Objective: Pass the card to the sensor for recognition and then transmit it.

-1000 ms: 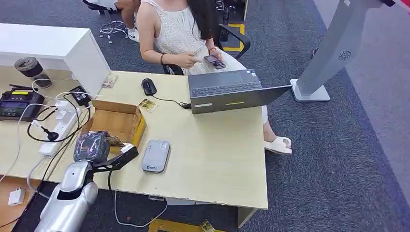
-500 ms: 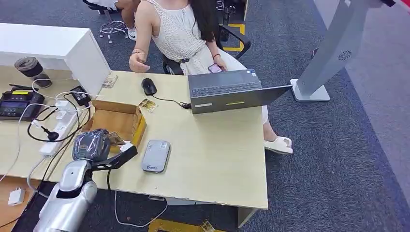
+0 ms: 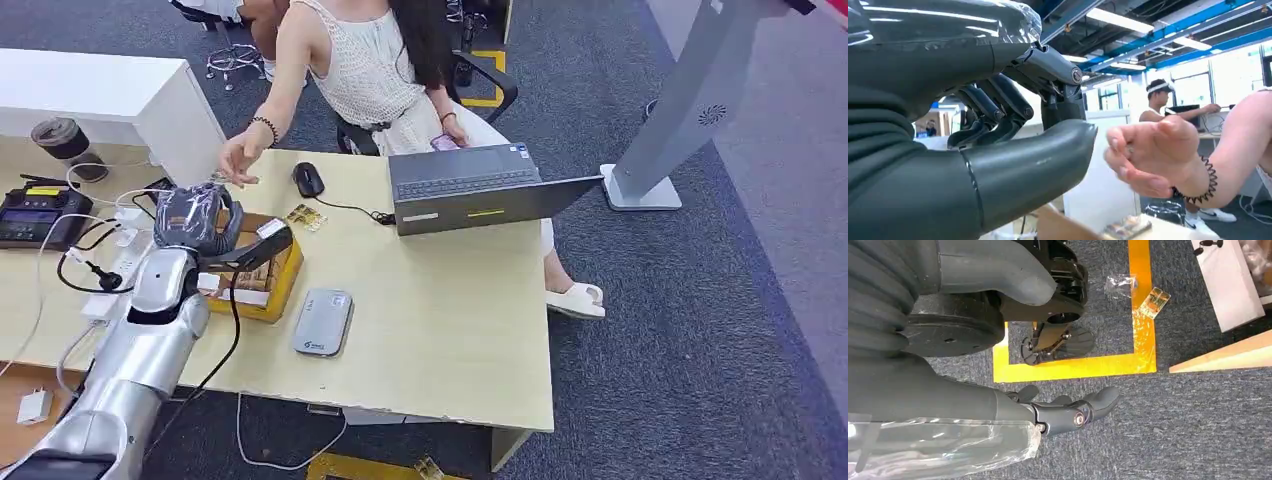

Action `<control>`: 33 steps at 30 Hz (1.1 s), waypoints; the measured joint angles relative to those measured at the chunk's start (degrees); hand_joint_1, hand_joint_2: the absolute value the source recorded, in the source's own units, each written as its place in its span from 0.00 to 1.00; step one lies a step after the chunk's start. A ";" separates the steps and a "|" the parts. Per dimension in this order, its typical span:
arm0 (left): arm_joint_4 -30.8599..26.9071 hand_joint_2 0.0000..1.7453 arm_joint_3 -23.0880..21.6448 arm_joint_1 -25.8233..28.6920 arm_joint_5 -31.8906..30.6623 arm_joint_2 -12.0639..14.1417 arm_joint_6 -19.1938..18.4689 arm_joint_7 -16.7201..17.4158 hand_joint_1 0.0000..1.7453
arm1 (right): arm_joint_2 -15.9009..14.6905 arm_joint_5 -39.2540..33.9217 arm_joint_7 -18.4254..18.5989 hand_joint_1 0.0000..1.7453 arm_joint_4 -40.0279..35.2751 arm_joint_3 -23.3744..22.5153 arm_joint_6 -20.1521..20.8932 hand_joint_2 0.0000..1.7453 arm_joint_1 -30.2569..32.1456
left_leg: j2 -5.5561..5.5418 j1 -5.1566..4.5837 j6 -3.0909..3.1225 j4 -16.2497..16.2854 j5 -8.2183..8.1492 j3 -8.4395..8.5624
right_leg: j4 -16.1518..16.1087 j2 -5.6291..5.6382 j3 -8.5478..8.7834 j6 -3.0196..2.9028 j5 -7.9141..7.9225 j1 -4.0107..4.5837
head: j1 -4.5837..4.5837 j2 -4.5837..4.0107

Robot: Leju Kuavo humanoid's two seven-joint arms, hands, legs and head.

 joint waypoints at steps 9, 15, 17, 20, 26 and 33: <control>4.34 0.00 -1.38 -4.83 -0.37 -0.35 0.26 0.04 1.00 | 0.00 -0.04 0.00 0.00 0.00 0.00 0.02 1.00 0.00 | 0.01 0.00 -0.02 -0.01 0.01 -0.01 | 0.01 0.02 -0.01 0.00 0.00 0.00 | 0.00 0.00; 5.18 0.00 -2.47 -6.81 -0.52 -0.31 -0.11 0.20 1.00 | 0.00 -0.02 0.02 0.00 0.02 -0.02 0.11 1.00 0.00 | 0.00 0.00 -0.02 -0.01 0.01 -0.02 | 0.01 0.01 -0.02 0.00 0.00 0.00 | 0.00 0.00; 5.18 0.00 -2.78 -7.44 -0.22 -0.29 -0.48 0.00 1.00 | 0.00 -0.02 0.02 0.00 0.02 -0.02 0.11 1.00 0.00 | 0.01 0.00 -0.02 -0.01 0.01 -0.02 | 0.01 0.02 -0.02 0.00 0.00 0.00 | 0.00 0.00; 5.15 0.00 -3.50 -7.64 0.46 -0.15 -0.44 -0.35 1.00 | 0.00 -0.04 0.00 0.00 0.02 -0.07 0.11 1.00 0.00 | 0.01 0.00 -0.02 -0.01 0.01 -0.03 | 0.01 0.02 -0.01 0.00 0.00 0.00 | 0.00 0.00; 0.91 0.00 -4.09 -4.56 5.31 -0.09 -1.39 -3.06 1.00 | 0.00 -0.37 -0.61 0.00 0.07 -0.48 -0.35 1.00 0.14 | 0.01 -0.01 -0.02 -0.01 0.00 -0.03 | 0.01 0.02 -0.02 0.00 -0.01 0.00 | 0.00 0.00; -20.39 0.00 -6.93 12.60 9.75 0.39 -4.98 -2.78 1.00 | -0.52 -0.37 -2.25 0.00 -0.09 -1.73 -1.73 1.00 2.06 | 0.04 -0.02 0.03 -0.04 -0.12 -0.09 | -0.03 0.07 -0.06 0.06 -0.10 -0.02 | 0.00 0.00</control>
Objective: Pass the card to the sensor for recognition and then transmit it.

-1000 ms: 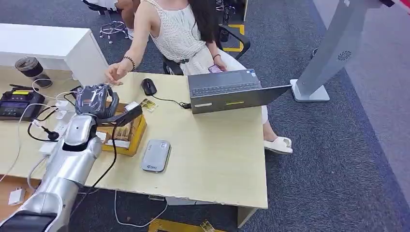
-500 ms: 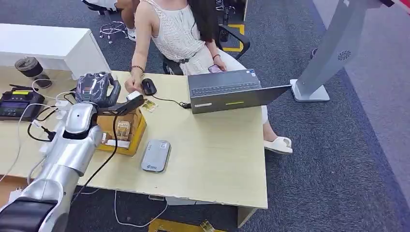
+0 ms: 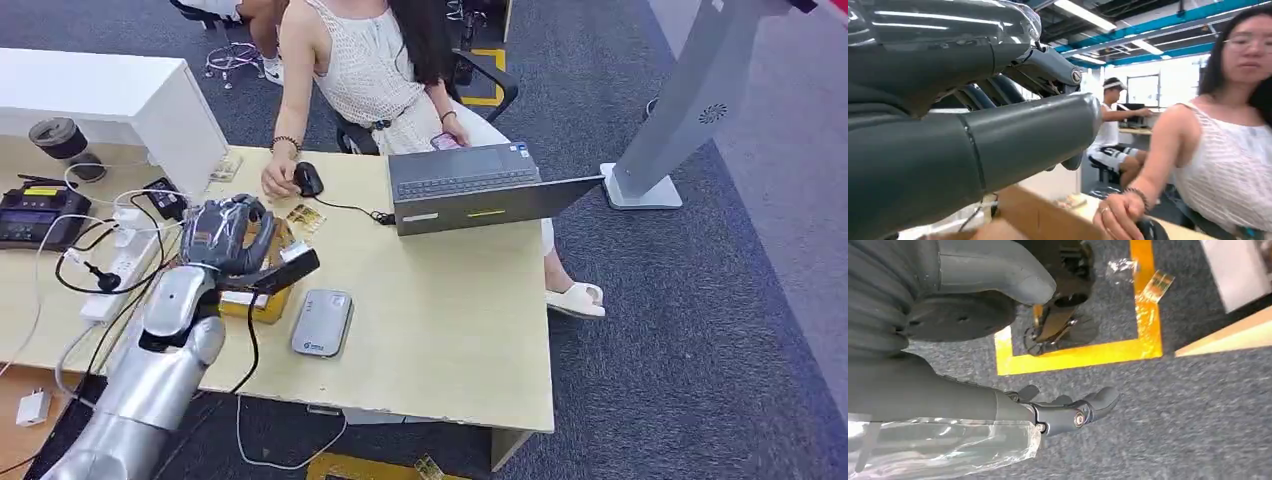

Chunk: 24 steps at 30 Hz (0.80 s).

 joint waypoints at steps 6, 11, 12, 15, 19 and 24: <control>-11.82 0.00 -2.71 10.95 0.02 0.44 0.72 0.39 1.00 | -0.35 0.02 0.09 0.00 -0.79 -1.09 -0.26 1.00 1.04 | -0.01 0.00 0.01 0.00 -0.01 -0.07 | -0.01 -0.01 -0.05 0.03 -0.05 0.00 | 0.00 0.00; -16.67 0.00 -3.65 17.04 -0.04 0.55 1.44 0.39 1.00 | -0.35 0.42 0.28 0.00 -1.01 -1.46 -0.46 1.00 1.28 | -0.02 0.01 0.00 0.00 0.01 -0.06 | -0.01 -0.03 -0.05 0.02 -0.04 0.01 | 0.00 0.00; -17.29 0.00 -3.72 17.93 -0.18 0.57 1.53 0.41 1.00 | -0.35 0.50 0.28 0.00 -1.03 -1.51 -0.50 1.00 1.28 | -0.02 0.01 0.00 -0.01 0.01 -0.06 | -0.01 -0.03 -0.04 0.02 -0.04 0.01 | 0.00 0.00; -18.21 0.00 -3.87 20.32 -0.57 0.64 1.79 0.41 1.00 | -0.33 0.61 0.28 0.00 -1.18 -1.57 -0.50 1.00 1.28 | -0.02 0.01 -0.01 -0.01 0.01 -0.05 | -0.01 -0.03 -0.04 0.02 -0.04 0.01 | 0.00 0.00; -18.63 0.00 -3.87 23.05 -0.83 0.61 2.16 0.41 0.00 | -0.33 1.51 0.28 0.00 -1.33 -1.90 -0.52 1.00 1.28 | -0.02 0.01 -0.01 -0.01 0.01 -0.06 | 0.00 -0.03 -0.04 0.02 -0.04 0.01 | -0.02 0.00; -18.63 0.00 -3.87 25.47 -0.85 0.31 2.47 0.50 0.00 | -0.33 2.30 0.57 0.00 -1.40 -2.56 -0.68 1.00 1.28 | -0.03 0.01 0.00 -0.01 0.01 -0.07 | 0.00 -0.04 -0.04 0.02 -0.04 0.01 | 0.00 0.00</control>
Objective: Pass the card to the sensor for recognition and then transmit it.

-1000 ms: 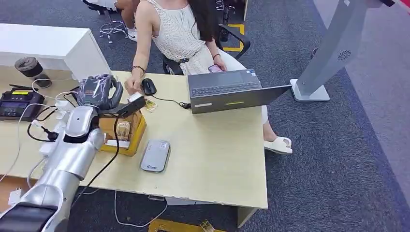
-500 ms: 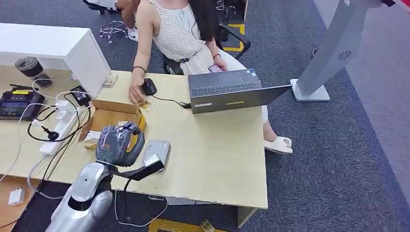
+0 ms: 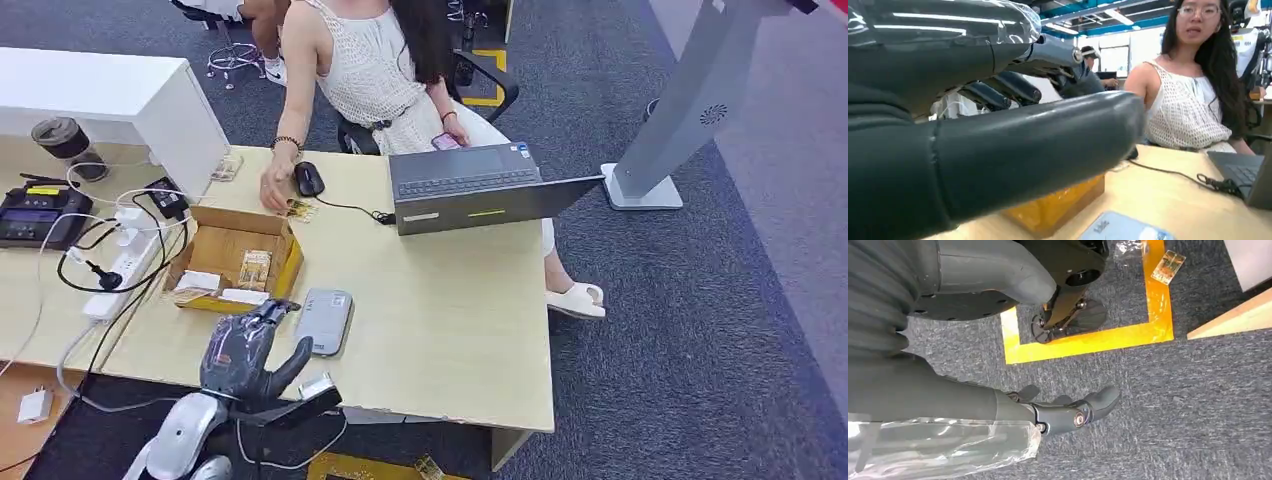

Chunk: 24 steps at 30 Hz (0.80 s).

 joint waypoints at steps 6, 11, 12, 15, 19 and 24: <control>-0.28 1.00 0.59 2.51 -0.26 -0.42 1.31 0.66 0.00 | 0.02 0.15 0.15 0.00 -0.02 -0.70 -0.26 1.00 -0.01 | 0.00 0.00 0.00 0.00 0.00 -0.01 | 0.00 -0.01 0.02 0.00 0.00 0.00 | 0.00 0.00; -1.18 1.00 5.06 6.65 -2.32 -0.22 4.06 4.11 0.00 | 0.31 0.90 0.17 0.00 -0.20 -1.90 -0.39 1.00 0.04 | 0.00 0.02 0.00 -0.01 0.00 0.00 | 0.00 -0.01 0.01 -0.02 -0.02 0.01 | 0.00 0.00; -1.27 1.00 6.40 7.30 -2.40 -0.09 4.35 4.20 0.00 | 0.35 1.33 0.17 0.00 -0.28 -2.05 -0.39 1.00 0.04 | 0.00 0.03 -0.01 -0.02 0.00 0.00 | 0.00 -0.01 0.00 -0.03 -0.02 0.02 | 0.00 0.00; -1.31 1.00 11.20 8.35 -2.93 0.15 4.48 3.19 0.00 | 0.48 2.34 0.17 0.00 -0.46 -2.80 -0.22 1.00 0.03 | -0.02 0.06 -0.01 -0.03 0.00 -0.01 | 0.01 -0.04 0.00 -0.04 -0.03 0.04 | -0.02 0.00; -1.29 1.00 16.68 8.54 -3.19 0.15 4.41 2.62 0.00 | 0.48 3.17 0.17 0.00 -0.52 -3.26 0.35 1.00 0.01 | -0.02 0.08 -0.01 -0.03 0.00 -0.01 | 0.01 -0.04 0.01 -0.05 -0.03 0.07 | 0.00 0.00; -1.27 1.00 19.98 8.54 -3.30 0.13 4.35 2.25 0.00 | 0.50 3.23 0.15 0.00 -0.55 -3.32 0.39 1.00 -0.02 | -0.02 0.06 -0.01 -0.03 0.01 -0.01 | 0.01 -0.04 0.03 -0.04 -0.02 0.07 | 0.00 0.00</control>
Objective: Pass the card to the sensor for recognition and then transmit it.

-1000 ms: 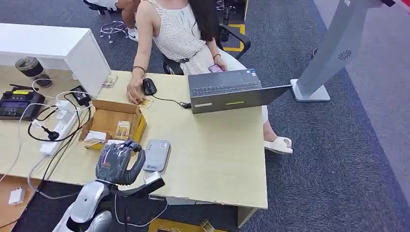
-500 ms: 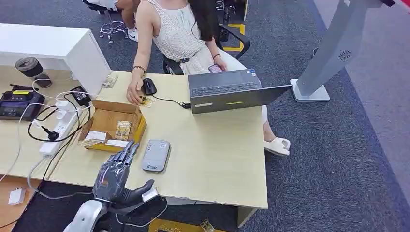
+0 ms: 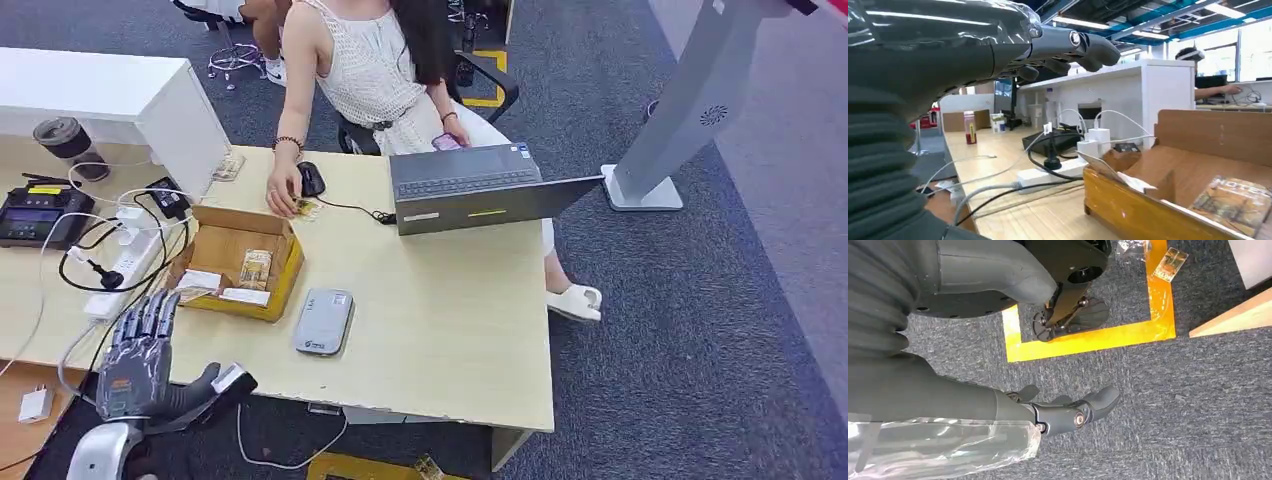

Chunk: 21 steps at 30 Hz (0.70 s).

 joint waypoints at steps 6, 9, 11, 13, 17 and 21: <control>0.63 1.00 1.66 -0.69 -0.35 0.00 -0.09 -0.20 0.00 | 0.07 1.01 -0.02 0.00 0.00 -0.07 0.09 1.00 -0.05 | -0.01 -0.01 0.00 0.00 0.00 0.00 | 0.00 -0.01 -0.01 0.00 0.00 0.00 | 0.00 0.00; 2.06 1.00 2.45 -2.34 -0.46 0.00 0.04 -0.66 0.00 | 0.11 1.84 -0.04 0.00 0.02 -0.07 0.13 1.00 -0.19 | -0.02 0.00 0.00 0.00 0.00 0.00 | 0.00 -0.03 -0.01 0.00 0.00 0.00 | 0.00 0.00; 3.51 1.00 2.66 -3.89 -0.70 0.00 0.00 -0.66 0.00 | 0.11 2.23 -0.04 0.00 0.04 -0.09 0.22 1.00 -0.29 | -0.02 0.00 -0.04 0.00 0.03 0.01 | 0.00 -0.03 -0.01 -0.02 0.01 0.00 | 0.00 0.00; 5.52 1.00 2.69 -5.93 -1.37 0.00 -0.09 -0.59 0.00 | 0.11 2.97 -0.02 0.00 0.09 -0.11 0.42 1.00 -0.39 | -0.07 0.01 -0.05 0.00 0.06 0.01 | 0.00 -0.07 -0.01 -0.05 0.04 0.00 | 0.00 0.00; 9.53 1.00 2.67 -10.02 -3.02 -0.02 -0.11 -0.04 0.00 | 0.11 3.63 -0.02 0.00 0.17 -0.11 0.94 1.00 -0.69 | -0.08 0.01 -0.09 0.00 0.09 0.01 | 0.01 -0.07 0.00 -0.07 0.06 0.00 | 0.00 0.00; 13.16 1.00 2.60 -13.42 -4.96 -0.15 -0.22 1.14 0.00 | 0.13 4.22 0.07 0.00 0.31 -0.11 0.94 1.00 -0.77 | -0.09 0.01 -0.06 0.01 0.12 0.01 | 0.01 -0.07 -0.03 -0.08 0.07 0.00 | 0.00 0.00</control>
